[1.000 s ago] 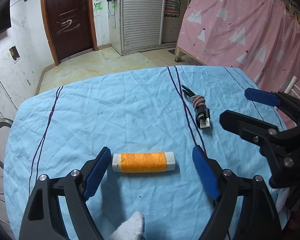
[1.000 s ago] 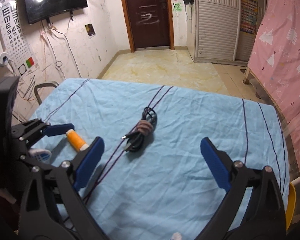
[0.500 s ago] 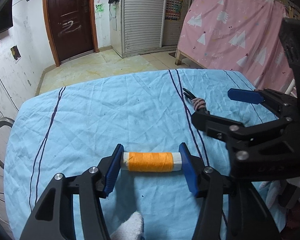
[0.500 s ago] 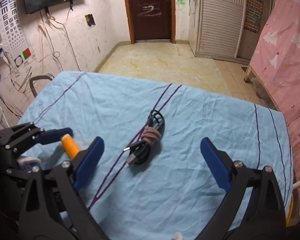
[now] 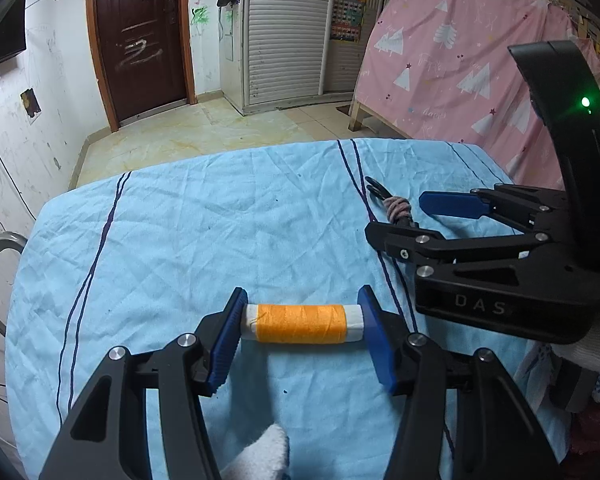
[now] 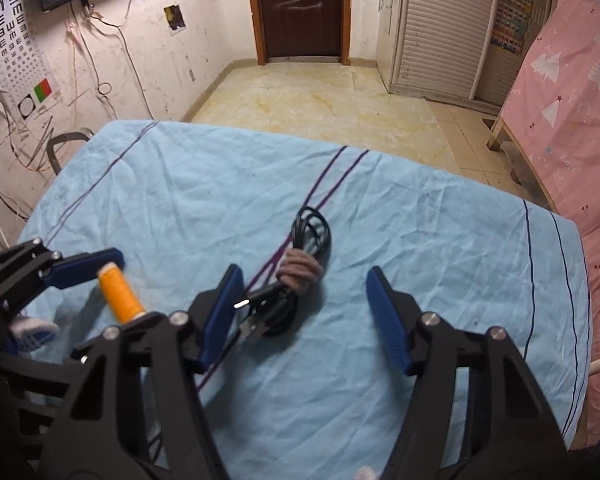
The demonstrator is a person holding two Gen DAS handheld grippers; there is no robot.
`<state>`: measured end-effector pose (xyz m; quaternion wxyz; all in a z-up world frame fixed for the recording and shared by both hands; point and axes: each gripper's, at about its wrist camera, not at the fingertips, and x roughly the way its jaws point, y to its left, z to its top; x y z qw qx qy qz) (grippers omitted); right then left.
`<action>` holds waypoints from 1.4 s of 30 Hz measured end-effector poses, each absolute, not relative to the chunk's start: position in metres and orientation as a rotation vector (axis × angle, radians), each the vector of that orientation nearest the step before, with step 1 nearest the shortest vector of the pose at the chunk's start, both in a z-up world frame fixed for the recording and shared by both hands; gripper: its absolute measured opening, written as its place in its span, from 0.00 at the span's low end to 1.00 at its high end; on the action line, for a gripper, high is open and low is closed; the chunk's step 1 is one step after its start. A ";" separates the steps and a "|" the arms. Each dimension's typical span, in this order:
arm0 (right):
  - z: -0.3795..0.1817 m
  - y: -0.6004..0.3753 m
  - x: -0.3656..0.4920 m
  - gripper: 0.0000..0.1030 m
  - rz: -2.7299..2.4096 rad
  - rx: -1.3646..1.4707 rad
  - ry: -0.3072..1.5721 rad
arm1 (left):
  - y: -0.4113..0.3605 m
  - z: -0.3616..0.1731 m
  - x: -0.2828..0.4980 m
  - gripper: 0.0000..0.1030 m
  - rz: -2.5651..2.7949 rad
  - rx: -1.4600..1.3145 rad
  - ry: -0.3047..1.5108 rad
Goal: Collect trash
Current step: 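Grasp the orange thread spool with the left tool while the right tool grasps the black cable, then carry the spool and cable over the yellow bin and open both tools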
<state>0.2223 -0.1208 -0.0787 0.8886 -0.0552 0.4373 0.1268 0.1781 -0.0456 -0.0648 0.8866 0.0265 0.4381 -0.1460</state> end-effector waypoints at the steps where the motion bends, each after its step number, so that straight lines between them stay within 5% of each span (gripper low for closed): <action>1: -0.079 -0.121 0.222 0.50 0.261 -0.117 0.906 | -0.045 -0.065 0.178 0.47 -0.304 0.055 0.911; 5: -0.078 -0.119 0.219 0.19 0.249 -0.151 0.887 | -0.045 -0.065 0.178 0.47 -0.302 0.055 0.911; 22: -0.041 -0.162 0.178 0.19 0.265 -0.025 0.763 | -0.053 -0.046 0.156 0.47 -0.269 0.043 0.880; 42: -0.014 -0.287 0.110 0.19 0.142 0.164 0.605 | -0.179 -0.009 0.118 0.47 -0.374 0.191 0.819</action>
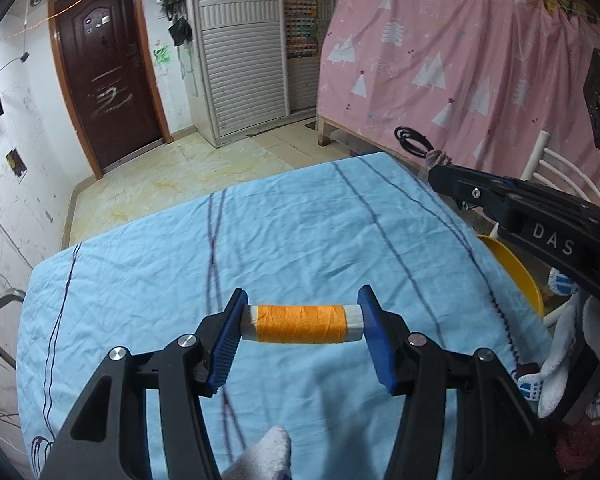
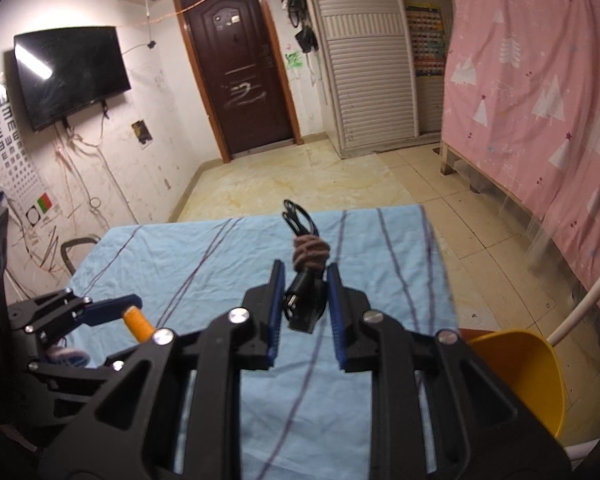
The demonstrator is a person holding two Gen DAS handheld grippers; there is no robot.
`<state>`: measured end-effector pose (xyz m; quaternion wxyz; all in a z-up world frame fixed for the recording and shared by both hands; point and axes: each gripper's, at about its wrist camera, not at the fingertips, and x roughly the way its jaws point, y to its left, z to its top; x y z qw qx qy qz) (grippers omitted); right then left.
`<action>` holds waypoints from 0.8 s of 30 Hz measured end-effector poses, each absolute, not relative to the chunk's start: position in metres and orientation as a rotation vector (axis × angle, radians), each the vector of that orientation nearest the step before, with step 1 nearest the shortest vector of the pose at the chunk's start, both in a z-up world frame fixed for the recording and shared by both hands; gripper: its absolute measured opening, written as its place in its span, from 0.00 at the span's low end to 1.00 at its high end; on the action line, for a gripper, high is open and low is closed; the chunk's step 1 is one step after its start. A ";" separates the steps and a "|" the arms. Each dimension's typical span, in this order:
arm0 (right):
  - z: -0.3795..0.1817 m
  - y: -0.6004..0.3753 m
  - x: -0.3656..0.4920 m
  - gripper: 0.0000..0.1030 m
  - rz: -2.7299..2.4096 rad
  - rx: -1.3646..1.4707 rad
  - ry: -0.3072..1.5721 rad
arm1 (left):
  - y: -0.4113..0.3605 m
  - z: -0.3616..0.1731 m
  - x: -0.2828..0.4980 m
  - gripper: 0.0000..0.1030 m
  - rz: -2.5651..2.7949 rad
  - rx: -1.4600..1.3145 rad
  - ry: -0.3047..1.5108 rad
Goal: Collect trash
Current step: 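Carry the spool and cable over the yellow bin and open both tools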
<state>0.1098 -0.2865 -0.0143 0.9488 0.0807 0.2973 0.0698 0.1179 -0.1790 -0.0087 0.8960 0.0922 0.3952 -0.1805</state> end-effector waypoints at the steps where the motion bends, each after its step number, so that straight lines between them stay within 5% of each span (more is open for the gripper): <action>1: -0.015 -0.295 0.106 0.19 0.132 0.174 0.600 | -0.188 -0.008 0.116 0.47 -0.383 0.199 0.817; 16: -0.044 -0.372 0.084 0.20 0.118 0.259 0.650 | -0.271 -0.007 0.104 0.47 -0.479 0.257 0.819; 20: -0.056 -0.359 0.095 0.44 0.168 0.189 0.708 | -0.269 -0.011 0.106 0.47 -0.466 0.268 0.829; 24: -0.066 -0.348 0.107 0.44 0.193 0.136 0.761 | -0.265 -0.016 0.110 0.47 -0.446 0.270 0.847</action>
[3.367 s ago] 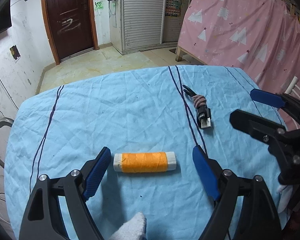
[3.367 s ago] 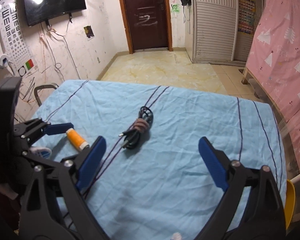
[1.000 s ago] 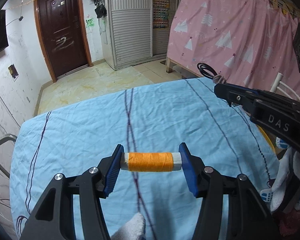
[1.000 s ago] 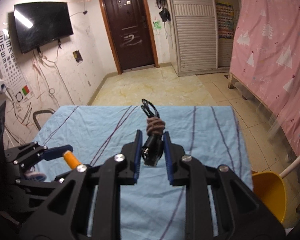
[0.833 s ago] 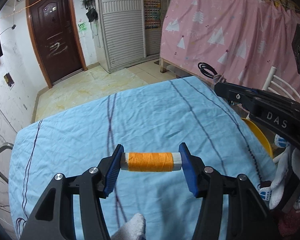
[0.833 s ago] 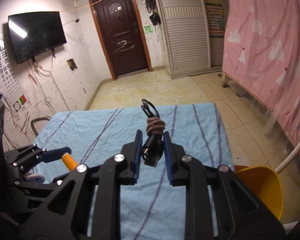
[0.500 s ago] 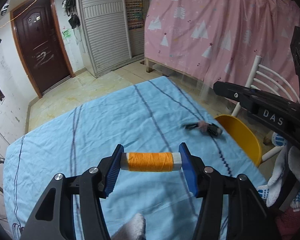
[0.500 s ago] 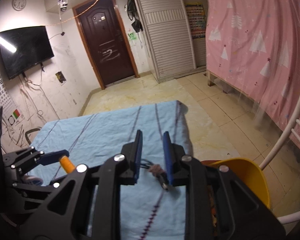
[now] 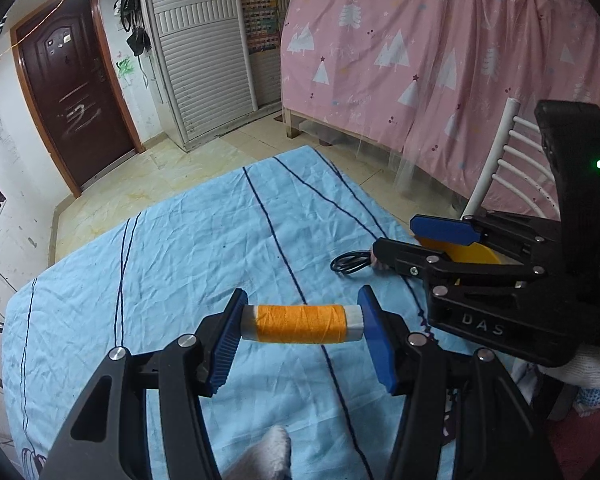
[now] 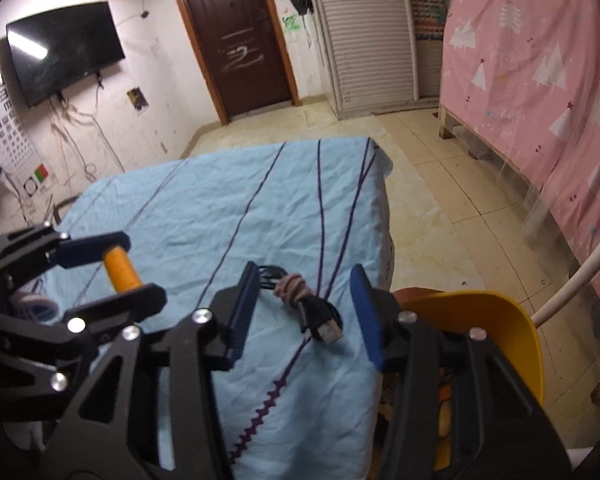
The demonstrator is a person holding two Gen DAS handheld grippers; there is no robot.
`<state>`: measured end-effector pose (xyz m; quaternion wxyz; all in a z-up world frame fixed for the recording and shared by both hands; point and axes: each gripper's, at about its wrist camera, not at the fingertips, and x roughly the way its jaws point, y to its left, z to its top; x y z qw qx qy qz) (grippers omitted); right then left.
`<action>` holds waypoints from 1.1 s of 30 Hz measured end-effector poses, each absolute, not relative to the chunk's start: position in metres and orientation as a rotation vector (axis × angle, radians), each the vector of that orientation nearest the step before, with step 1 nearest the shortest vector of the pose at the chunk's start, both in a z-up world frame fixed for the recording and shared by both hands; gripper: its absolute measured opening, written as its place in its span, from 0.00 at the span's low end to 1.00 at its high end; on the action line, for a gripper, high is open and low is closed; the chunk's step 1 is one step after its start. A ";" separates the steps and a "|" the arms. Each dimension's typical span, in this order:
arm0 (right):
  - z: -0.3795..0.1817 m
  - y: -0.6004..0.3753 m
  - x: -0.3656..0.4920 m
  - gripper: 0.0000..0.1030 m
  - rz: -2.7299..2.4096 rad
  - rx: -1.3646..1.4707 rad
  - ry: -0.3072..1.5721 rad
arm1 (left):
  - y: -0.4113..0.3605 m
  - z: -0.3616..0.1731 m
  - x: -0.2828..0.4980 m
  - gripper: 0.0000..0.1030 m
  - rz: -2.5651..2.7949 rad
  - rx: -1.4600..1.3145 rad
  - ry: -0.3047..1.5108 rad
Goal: Collect trash
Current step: 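Carry the spool and cable over the yellow bin and open both tools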
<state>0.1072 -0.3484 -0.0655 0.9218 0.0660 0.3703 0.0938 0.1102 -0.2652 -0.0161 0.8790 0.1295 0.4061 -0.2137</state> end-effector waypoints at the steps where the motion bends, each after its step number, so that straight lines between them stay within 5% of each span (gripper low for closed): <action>1: -0.066 -0.347 0.108 0.44 0.199 0.129 0.766 | -0.264 -0.017 0.111 0.47 -0.443 0.268 0.850; 14: -0.081 -0.317 0.123 0.43 0.216 -0.078 0.877 | -0.257 -0.020 0.117 0.47 -0.433 0.252 0.869; 19: -0.082 -0.319 0.125 0.18 0.186 -0.101 0.867 | -0.254 -0.023 0.120 0.47 -0.427 0.244 0.876; 33: -0.050 -0.384 0.091 0.17 0.109 0.116 0.702 | -0.280 -0.016 0.116 0.47 -0.444 0.269 0.863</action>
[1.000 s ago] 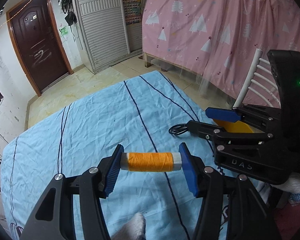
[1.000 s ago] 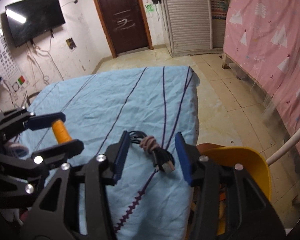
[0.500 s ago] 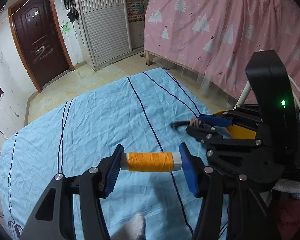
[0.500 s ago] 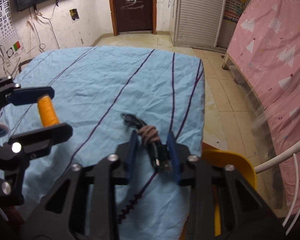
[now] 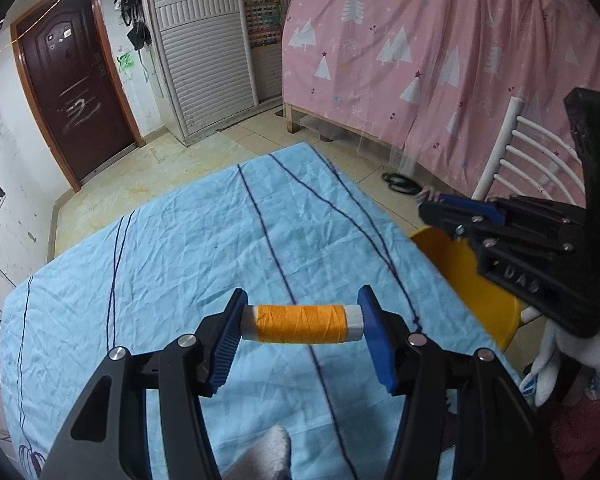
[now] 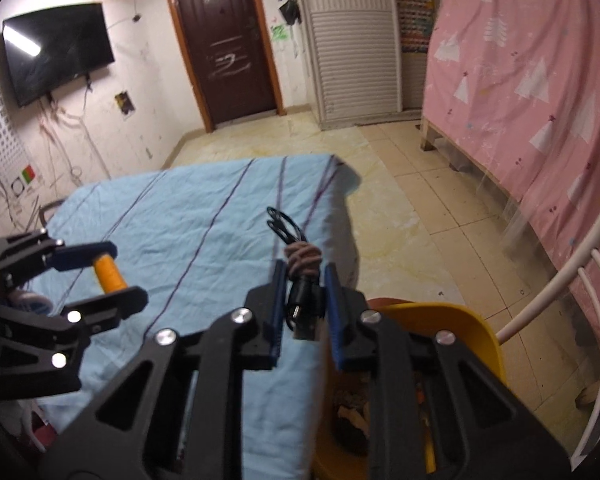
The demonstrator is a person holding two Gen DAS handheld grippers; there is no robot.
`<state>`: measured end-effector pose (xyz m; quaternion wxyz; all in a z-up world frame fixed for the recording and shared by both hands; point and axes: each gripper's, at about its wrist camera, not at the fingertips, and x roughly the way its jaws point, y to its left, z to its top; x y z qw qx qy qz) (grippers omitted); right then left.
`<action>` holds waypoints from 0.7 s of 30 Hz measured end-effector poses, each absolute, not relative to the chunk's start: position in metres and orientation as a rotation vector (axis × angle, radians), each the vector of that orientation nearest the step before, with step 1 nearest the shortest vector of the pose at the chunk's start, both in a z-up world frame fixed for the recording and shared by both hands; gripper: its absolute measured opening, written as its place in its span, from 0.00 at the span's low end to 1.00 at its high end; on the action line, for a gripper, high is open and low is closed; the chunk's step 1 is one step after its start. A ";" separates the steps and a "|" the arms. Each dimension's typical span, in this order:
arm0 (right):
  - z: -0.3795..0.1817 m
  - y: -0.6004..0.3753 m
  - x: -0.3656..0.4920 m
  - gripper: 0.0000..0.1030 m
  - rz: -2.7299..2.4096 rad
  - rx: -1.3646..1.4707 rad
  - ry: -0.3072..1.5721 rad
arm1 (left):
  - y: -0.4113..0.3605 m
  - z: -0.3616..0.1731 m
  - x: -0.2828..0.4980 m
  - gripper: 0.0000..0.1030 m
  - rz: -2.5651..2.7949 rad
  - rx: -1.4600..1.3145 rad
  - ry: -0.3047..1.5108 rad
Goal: Collect trash
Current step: 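Carry the spool and cable over the yellow bin and open both tools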
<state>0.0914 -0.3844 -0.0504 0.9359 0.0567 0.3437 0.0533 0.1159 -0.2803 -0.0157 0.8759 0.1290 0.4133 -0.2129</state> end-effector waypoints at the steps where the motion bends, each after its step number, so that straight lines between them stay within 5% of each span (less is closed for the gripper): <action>1: -0.049 -0.390 0.088 0.17 0.095 0.127 0.693 | -0.284 -0.015 0.115 0.47 -0.449 0.274 0.860; 18: -0.082 -0.480 0.058 0.19 -0.048 0.263 0.719 | -0.374 -0.008 0.089 0.47 -0.610 0.324 0.822; 21: -0.085 -0.489 0.056 0.28 -0.056 0.298 0.711 | -0.385 -0.009 0.088 0.47 -0.633 0.321 0.823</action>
